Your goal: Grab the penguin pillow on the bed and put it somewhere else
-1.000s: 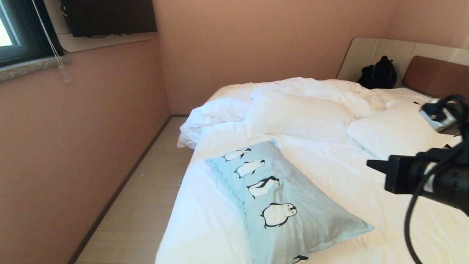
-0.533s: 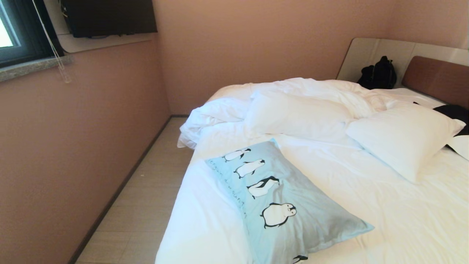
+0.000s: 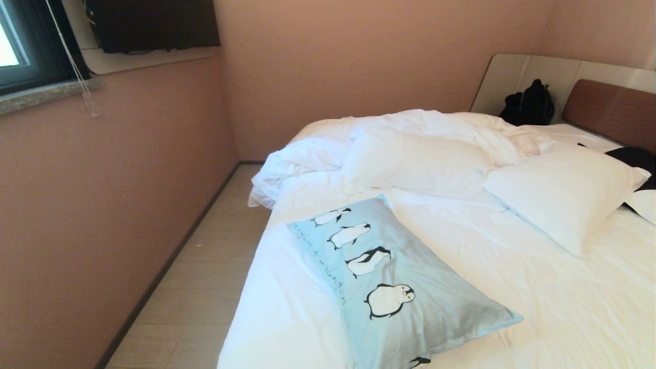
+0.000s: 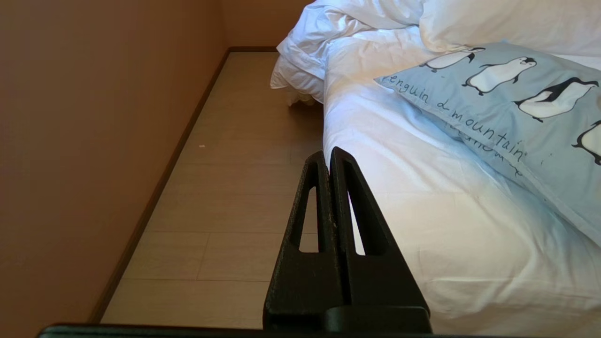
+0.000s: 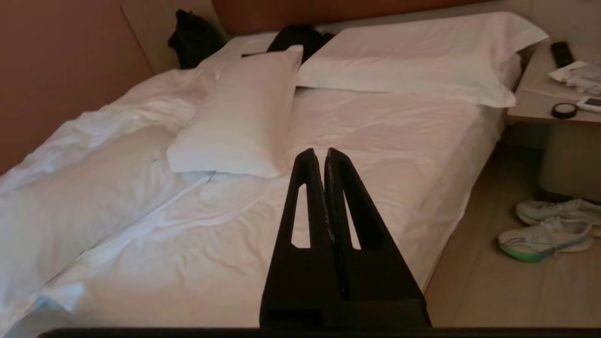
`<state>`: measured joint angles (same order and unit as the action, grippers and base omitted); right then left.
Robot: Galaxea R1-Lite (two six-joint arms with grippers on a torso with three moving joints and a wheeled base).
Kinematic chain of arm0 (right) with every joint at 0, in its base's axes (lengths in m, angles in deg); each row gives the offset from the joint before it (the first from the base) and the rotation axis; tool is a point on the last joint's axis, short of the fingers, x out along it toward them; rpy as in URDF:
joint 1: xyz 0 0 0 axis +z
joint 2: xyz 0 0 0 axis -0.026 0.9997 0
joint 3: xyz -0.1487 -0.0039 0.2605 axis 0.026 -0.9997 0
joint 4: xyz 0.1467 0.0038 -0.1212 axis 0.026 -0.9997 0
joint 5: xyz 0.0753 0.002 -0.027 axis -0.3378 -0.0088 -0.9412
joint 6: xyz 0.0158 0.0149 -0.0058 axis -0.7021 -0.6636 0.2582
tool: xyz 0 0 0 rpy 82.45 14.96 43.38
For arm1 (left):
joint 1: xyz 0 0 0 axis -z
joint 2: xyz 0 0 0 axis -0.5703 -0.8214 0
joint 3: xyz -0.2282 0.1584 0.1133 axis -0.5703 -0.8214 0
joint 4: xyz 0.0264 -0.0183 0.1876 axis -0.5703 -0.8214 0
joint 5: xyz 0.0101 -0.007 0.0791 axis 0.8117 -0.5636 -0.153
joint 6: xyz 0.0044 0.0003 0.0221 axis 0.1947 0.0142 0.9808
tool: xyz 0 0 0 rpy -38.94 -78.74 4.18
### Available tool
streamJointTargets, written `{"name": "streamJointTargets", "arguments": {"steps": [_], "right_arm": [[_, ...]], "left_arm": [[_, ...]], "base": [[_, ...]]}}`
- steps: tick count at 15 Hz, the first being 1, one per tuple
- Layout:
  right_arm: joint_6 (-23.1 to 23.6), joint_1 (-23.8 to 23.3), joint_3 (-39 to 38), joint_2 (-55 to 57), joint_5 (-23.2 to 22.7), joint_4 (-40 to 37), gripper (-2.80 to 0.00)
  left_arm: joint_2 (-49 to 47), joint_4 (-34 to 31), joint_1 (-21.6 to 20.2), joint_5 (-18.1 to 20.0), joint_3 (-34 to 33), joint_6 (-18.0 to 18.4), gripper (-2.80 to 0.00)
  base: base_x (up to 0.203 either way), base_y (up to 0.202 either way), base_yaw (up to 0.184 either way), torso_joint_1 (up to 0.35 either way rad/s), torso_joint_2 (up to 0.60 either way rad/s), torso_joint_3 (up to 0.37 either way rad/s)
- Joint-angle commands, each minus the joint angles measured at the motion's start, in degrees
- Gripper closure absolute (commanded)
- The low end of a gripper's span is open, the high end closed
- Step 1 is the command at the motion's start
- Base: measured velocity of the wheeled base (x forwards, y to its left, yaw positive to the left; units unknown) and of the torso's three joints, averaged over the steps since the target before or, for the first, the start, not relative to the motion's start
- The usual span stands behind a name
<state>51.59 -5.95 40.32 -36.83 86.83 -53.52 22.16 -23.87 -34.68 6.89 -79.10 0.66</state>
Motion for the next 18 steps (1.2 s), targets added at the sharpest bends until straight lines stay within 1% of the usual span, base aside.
{"name": "streamJointTargets", "arguments": {"steps": [1,2,3,4,6,8,10,11,13,15,16,17,18], "right_arm": [[1.0,-1.1,-0.3,-6.4,-9.3,-2.6,0.00],[0.9,-1.3,-0.7,-7.1,-11.1,-4.3,0.00],[0.8,-1.3,-0.8,-7.3,-12.1,-4.3,0.00],[0.8,-1.2,-0.9,-7.4,-14.8,-4.3,0.00],[0.7,-1.0,-0.4,-7.5,-22.7,-4.2,0.00],[0.9,-0.3,-0.2,-7.8,-24.9,-4.1,0.00],[1.0,3.7,1.4,-8.5,-26.9,-4.6,0.00],[1.2,4.8,1.4,-9.2,-27.0,-4.7,0.00],[1.8,4.8,-1.5,-13.2,-27.5,-4.7,0.00],[4.6,4.7,-3.9,-17.9,-28.8,-4.7,0.00],[7.5,4.7,-5.2,-20.8,-30.9,-4.4,0.00],[11.9,4.7,-6.8,-22.9,-33.9,-4.1,0.00],[14.2,4.6,-8.7,-23.4,-35.6,-3.0,0.00]], "left_arm": [[0.0,0.0,0.0,0.0,0.0,0.0,0.00],[0.0,0.0,0.0,0.0,0.0,0.0,0.00],[0.0,0.0,0.0,0.0,0.0,0.0,0.00],[0.0,0.0,0.0,0.0,0.0,0.0,0.00],[0.0,0.0,0.0,0.0,0.0,0.0,0.00],[0.0,0.0,0.0,0.0,0.0,0.0,0.00],[0.0,0.0,0.0,0.0,0.0,0.0,0.00],[0.0,0.0,0.0,0.0,0.0,0.0,0.00],[0.0,0.0,0.0,0.0,0.0,0.0,0.00],[0.0,0.0,0.0,0.0,0.0,0.0,0.00],[0.0,0.0,0.0,0.0,0.0,0.0,0.00],[0.0,0.0,0.0,0.0,0.0,0.0,0.00],[0.0,0.0,0.0,0.0,0.0,0.0,0.00]], "base": [[0.000,0.000,0.000,0.000,0.00,0.000],[0.000,0.000,0.000,0.000,0.00,0.000],[0.000,0.000,0.000,0.000,0.00,0.000],[0.000,0.000,0.000,0.000,0.00,0.000],[0.000,0.000,0.000,0.000,0.00,0.000],[0.000,0.000,0.000,0.000,0.00,0.000],[0.000,0.000,0.000,0.000,0.00,0.000],[0.000,0.000,0.000,0.000,0.00,0.000],[0.000,0.000,0.000,0.000,0.00,0.000],[0.000,0.000,0.000,0.000,0.00,0.000],[0.000,0.000,0.000,0.000,0.00,0.000],[0.000,0.000,0.000,0.000,0.00,0.000],[0.000,0.000,0.000,0.000,0.00,0.000]]}}
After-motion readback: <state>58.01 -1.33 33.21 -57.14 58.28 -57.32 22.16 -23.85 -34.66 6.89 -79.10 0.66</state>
